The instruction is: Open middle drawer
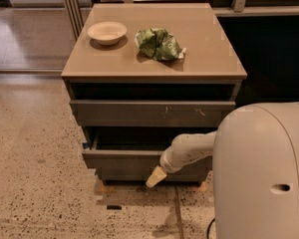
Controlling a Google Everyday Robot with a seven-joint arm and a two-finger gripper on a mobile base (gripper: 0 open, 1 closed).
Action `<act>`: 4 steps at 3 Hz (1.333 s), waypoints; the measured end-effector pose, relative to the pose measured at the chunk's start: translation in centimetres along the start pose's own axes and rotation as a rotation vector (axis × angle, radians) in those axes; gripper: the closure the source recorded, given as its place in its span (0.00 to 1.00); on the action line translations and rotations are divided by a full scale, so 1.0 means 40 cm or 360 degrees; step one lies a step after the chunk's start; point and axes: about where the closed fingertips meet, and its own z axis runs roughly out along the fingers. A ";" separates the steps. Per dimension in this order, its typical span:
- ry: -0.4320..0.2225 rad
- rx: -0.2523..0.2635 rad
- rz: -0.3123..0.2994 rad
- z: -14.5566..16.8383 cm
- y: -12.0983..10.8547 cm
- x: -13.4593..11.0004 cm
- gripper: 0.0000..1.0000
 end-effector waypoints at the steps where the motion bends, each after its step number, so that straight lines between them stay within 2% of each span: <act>1: -0.0071 0.0014 -0.0077 -0.038 0.065 -0.011 0.00; 2: -0.0006 -0.0042 -0.0083 -0.029 0.128 0.061 0.00; 4: -0.0006 -0.0041 -0.0084 -0.041 0.126 0.054 0.00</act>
Offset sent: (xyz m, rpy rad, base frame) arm -0.0149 0.0110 0.0164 0.0205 -0.0500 0.0316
